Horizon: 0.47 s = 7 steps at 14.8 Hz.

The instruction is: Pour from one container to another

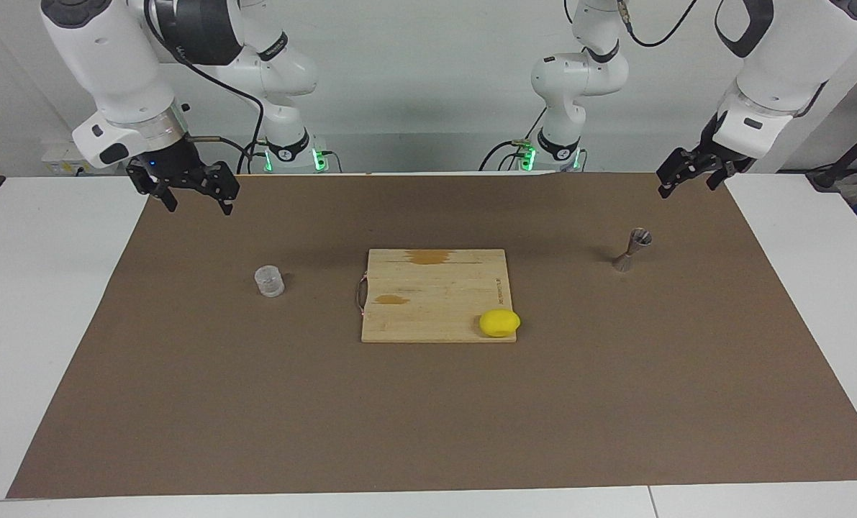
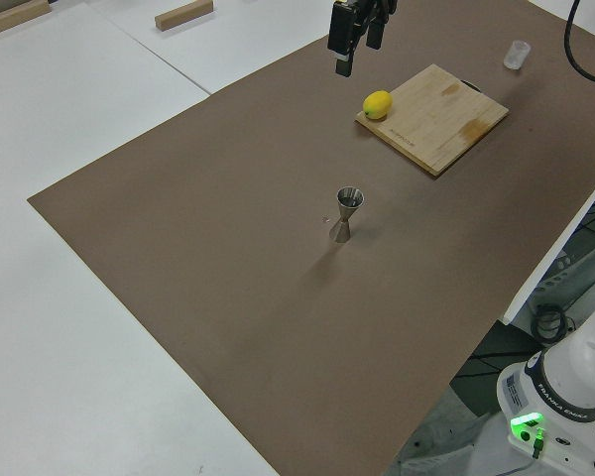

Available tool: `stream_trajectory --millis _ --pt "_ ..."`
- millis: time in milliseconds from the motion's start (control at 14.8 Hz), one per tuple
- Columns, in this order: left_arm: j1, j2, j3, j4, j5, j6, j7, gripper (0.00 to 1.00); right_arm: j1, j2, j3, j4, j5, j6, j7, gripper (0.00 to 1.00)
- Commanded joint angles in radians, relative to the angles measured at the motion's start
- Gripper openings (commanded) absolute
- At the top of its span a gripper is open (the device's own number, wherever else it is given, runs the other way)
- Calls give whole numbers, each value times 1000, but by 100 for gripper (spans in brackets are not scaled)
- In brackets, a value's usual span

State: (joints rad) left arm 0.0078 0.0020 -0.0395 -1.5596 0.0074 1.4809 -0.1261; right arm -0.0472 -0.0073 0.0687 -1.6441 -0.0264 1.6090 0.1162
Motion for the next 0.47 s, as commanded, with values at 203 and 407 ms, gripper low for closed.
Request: stream_trajectory --millis 203,407 --pt "-2 -8 -3 -8 17 15 -1 100 -10 -13 9 -14 -9 5 23 100" --pt "0 -10 -3 -10 17 19 -3 100 -10 -13 9 -13 -9 5 23 100"
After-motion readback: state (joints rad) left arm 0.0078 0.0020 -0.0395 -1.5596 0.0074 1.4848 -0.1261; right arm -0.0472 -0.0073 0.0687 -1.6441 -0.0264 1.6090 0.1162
